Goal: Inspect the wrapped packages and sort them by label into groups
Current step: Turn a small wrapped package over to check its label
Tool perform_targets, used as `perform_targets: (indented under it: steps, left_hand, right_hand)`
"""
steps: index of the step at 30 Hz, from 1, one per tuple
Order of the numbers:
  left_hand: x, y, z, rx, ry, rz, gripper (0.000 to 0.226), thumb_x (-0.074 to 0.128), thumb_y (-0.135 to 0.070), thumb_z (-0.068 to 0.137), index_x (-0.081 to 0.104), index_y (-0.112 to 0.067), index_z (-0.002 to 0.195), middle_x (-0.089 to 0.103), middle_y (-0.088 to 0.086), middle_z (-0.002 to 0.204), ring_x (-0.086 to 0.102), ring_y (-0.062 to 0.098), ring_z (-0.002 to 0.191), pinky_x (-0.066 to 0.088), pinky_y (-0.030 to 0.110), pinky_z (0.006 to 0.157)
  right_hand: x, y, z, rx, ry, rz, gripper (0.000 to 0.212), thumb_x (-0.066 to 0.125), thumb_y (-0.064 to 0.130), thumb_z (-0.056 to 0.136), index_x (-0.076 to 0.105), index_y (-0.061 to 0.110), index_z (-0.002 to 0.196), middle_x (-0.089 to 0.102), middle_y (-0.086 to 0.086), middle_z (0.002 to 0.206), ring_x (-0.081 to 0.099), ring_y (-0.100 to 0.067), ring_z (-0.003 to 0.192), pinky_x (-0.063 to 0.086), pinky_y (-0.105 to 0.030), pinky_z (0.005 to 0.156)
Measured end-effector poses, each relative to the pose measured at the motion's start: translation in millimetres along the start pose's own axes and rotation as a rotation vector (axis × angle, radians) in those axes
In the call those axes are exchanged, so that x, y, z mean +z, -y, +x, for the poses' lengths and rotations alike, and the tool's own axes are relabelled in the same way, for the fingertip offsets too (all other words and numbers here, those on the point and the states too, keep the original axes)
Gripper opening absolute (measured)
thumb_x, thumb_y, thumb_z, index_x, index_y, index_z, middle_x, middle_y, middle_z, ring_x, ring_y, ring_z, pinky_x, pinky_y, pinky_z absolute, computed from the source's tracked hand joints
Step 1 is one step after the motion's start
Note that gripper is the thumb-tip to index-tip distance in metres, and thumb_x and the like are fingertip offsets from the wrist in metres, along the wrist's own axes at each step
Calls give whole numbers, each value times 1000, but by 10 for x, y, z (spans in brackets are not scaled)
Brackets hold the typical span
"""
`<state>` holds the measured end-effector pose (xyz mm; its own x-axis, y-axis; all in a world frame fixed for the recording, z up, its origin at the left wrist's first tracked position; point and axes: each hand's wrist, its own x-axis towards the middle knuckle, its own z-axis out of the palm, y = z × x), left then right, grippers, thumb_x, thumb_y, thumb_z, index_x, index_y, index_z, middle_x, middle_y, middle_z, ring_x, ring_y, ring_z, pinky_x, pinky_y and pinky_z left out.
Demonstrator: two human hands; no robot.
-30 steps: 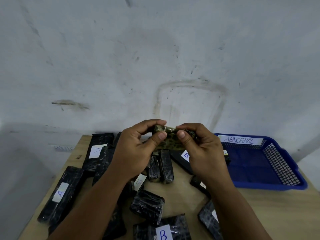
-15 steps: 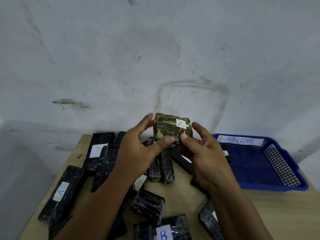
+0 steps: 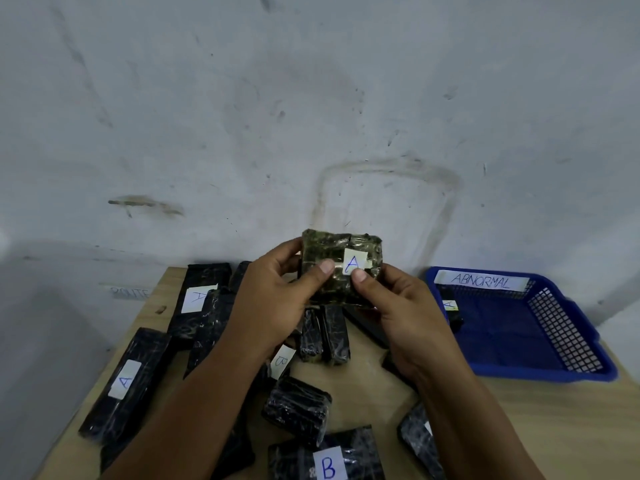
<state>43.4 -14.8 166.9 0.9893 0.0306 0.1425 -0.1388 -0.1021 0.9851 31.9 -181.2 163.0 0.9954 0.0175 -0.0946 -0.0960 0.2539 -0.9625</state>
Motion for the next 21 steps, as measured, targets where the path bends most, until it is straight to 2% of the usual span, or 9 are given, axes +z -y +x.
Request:
perform_targets:
  steps: [2, 4, 7, 9, 12, 14, 16, 18, 21]
  left_hand:
    - [2, 22, 9, 25, -34, 25, 25, 77, -20, 90, 73, -39, 104, 77, -21, 97, 71, -2, 99, 58, 21, 81]
    - [6, 47, 2, 30, -44, 41, 27, 79, -17, 88, 75, -32, 110, 78, -18, 98, 71, -1, 100, 56, 17, 80]
    - [14, 68, -29, 44, -5, 48, 30, 80, -14, 86, 74, -28, 113, 78, -17, 100, 71, -1, 100, 52, 9, 79]
    - [17, 61, -38, 53, 4, 46, 35, 82, -20, 84, 73, -30, 117, 77, -17, 102, 69, -4, 101, 50, 7, 81]
    - [13, 43, -11, 49, -23, 17, 31, 78, -31, 85, 74, -32, 115, 77, -11, 99, 73, 6, 94, 56, 16, 80]
    - [22, 29, -3, 73, -57, 20, 19, 76, -21, 90, 76, -32, 105, 77, -9, 93, 74, 18, 84, 59, 22, 74]
    - [37, 12, -3, 118, -75, 55, 21, 75, -14, 90, 75, -31, 102, 77, -9, 91, 72, 23, 80, 61, 28, 72]
    - [46, 10, -13, 170, -58, 90, 22, 77, -12, 89, 75, -30, 102, 76, -11, 92, 72, 16, 79, 59, 24, 74]
    - [48, -7, -32, 195, -7, 92, 24, 78, -13, 87, 75, -28, 107, 77, -15, 94, 72, 2, 85, 52, 11, 76]
  right_hand:
    - [3, -22, -6, -21, 8, -64, 19, 64, 15, 101, 76, 14, 116, 80, -4, 109, 76, -17, 104, 59, -26, 83]
    - [9, -18, 4, -60, -30, -68, 19, 65, 20, 100, 75, 15, 115, 80, -3, 107, 76, -17, 101, 61, -29, 84]
    - [-20, 25, 26, -139, -86, -44, 14, 65, 14, 99, 74, 8, 108, 80, -3, 93, 75, -13, 86, 60, -23, 72]
    - [-51, 27, 26, -191, -84, -75, 10, 65, 9, 99, 73, 7, 105, 78, 0, 86, 72, -9, 80, 57, -19, 70]
    - [-75, -12, 17, -254, -84, -172, 10, 68, 12, 97, 73, 12, 105, 78, -1, 89, 72, -11, 85, 57, -21, 73]
    - [-66, -27, -10, -266, -82, -207, 14, 69, 21, 95, 74, 16, 108, 79, -3, 96, 74, -15, 91, 58, -23, 76]
    - [-52, -27, -35, -262, -74, -239, 28, 72, 37, 89, 74, 22, 113, 78, -3, 101, 74, -15, 96, 59, -23, 79]
    - [-54, -22, -36, -283, -70, -289, 33, 72, 42, 83, 74, 25, 111, 77, -1, 98, 74, -10, 92, 58, -21, 77]
    - [-69, -13, -14, -351, -82, -295, 22, 71, 35, 84, 75, 18, 98, 75, 1, 85, 69, -6, 79, 55, -18, 72]
